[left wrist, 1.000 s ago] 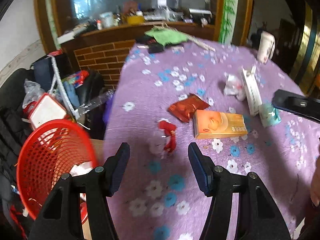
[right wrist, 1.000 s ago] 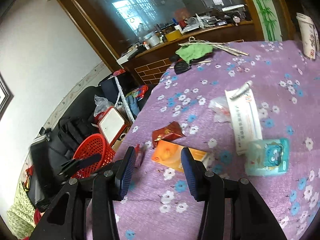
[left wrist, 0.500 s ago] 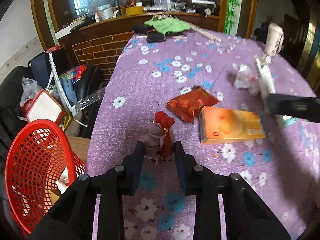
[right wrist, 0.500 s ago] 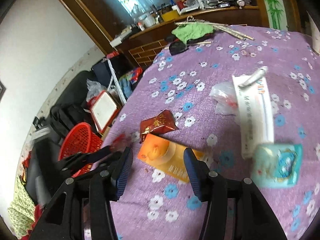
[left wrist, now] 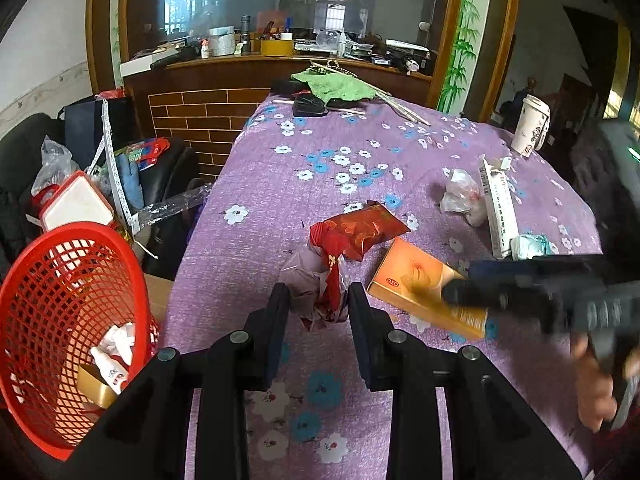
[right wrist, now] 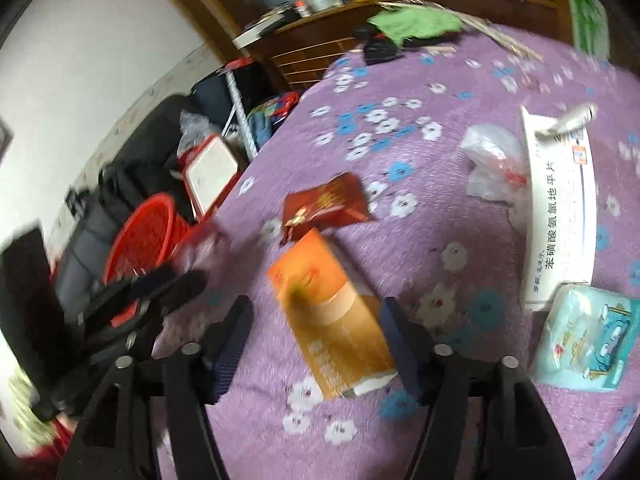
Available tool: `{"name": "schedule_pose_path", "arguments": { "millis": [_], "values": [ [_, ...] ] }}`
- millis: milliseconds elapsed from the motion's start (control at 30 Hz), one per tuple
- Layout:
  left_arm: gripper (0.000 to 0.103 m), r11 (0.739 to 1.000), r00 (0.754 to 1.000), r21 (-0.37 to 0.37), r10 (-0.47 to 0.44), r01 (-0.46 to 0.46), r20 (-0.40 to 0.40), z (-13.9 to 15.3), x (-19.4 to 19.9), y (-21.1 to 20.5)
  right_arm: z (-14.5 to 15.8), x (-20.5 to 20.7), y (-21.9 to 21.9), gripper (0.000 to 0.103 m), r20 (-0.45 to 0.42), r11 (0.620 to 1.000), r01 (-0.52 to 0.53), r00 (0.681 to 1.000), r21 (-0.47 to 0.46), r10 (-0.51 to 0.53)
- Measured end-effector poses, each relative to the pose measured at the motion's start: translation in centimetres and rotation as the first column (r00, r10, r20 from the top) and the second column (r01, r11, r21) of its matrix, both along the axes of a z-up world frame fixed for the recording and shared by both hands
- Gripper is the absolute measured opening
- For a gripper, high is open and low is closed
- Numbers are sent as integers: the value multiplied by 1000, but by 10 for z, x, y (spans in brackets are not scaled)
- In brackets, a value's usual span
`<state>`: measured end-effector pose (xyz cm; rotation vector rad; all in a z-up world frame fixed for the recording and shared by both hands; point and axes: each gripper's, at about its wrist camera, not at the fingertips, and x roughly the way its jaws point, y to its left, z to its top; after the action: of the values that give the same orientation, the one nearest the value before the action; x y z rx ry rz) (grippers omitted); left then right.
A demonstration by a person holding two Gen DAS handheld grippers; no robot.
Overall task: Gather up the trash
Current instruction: 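Grasp the red-and-white plastic bag with the left gripper while the right gripper grasps the orange box, then lift the plastic bag and orange box and hold them above the table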
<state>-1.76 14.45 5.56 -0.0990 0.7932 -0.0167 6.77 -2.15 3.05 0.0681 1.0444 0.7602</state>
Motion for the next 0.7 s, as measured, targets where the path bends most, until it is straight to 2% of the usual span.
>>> {"name": "schedule_pose_path", "arguments": {
  "millis": [200, 233, 300, 333, 500, 700],
  "values": [
    [29, 1000, 1000, -21, 22, -22, -2, -3, 1, 5, -8, -28, 28, 71, 178, 974, -38, 981, -222, 79],
    [29, 1000, 1000, -19, 24, -24, -4, -3, 1, 5, -11, -31, 31, 62, 203, 967, -37, 975, -254, 90],
    [29, 1000, 1000, -14, 24, -24, -6, -1, 1, 5, -14, -36, 32, 54, 239, 956, -22, 966, -292, 96],
    [29, 1000, 1000, -12, 26, -26, -4, 1, 1, 5, -14, -36, 30, 50, 244, 958, -20, 965, -287, 93],
    [29, 999, 999, -6, 32, -32, 30, 10, 0, -5, -8, -36, 12, 49, 266, 976, 6, 963, -216, 53],
    [29, 998, 996, -6, 56, -56, 62, 4, 8, -22, 2, -34, -9, 49, 272, 991, 55, 962, -120, -21]
  ]
}}
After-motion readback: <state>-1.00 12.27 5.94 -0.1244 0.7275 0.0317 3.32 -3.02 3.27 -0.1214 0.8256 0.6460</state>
